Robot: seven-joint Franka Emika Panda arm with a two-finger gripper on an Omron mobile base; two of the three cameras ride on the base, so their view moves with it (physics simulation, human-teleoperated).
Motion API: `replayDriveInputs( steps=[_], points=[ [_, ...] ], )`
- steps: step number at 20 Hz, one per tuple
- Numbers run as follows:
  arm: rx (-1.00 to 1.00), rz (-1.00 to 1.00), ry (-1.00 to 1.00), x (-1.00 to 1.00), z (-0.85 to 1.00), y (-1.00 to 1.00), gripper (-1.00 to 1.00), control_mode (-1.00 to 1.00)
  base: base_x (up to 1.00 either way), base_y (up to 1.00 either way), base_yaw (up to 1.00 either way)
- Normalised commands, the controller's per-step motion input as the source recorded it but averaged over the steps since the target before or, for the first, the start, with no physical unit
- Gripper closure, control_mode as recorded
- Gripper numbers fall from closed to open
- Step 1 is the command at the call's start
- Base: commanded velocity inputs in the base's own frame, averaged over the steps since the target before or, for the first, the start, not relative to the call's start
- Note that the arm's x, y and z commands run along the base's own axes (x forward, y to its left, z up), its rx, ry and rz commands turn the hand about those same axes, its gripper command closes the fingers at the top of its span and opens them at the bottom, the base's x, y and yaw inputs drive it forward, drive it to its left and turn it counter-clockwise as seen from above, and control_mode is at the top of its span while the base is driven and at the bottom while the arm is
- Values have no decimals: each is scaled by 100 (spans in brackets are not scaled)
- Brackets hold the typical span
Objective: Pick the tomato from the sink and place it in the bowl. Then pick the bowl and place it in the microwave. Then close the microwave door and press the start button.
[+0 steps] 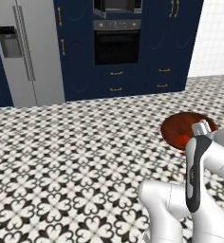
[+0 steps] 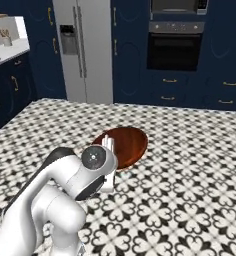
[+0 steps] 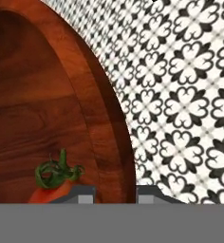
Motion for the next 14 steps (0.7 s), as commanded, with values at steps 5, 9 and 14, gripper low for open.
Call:
replayDriveInputs(
  steps=[5, 9, 14],
  points=[
    [0, 0, 0, 0, 0, 0, 100, 100, 100, -46, 8],
    [0, 0, 0, 0, 0, 0, 100, 100, 100, -56, 12],
    [0, 0, 0, 0, 0, 0, 100, 100, 100, -65, 19]
  ],
)
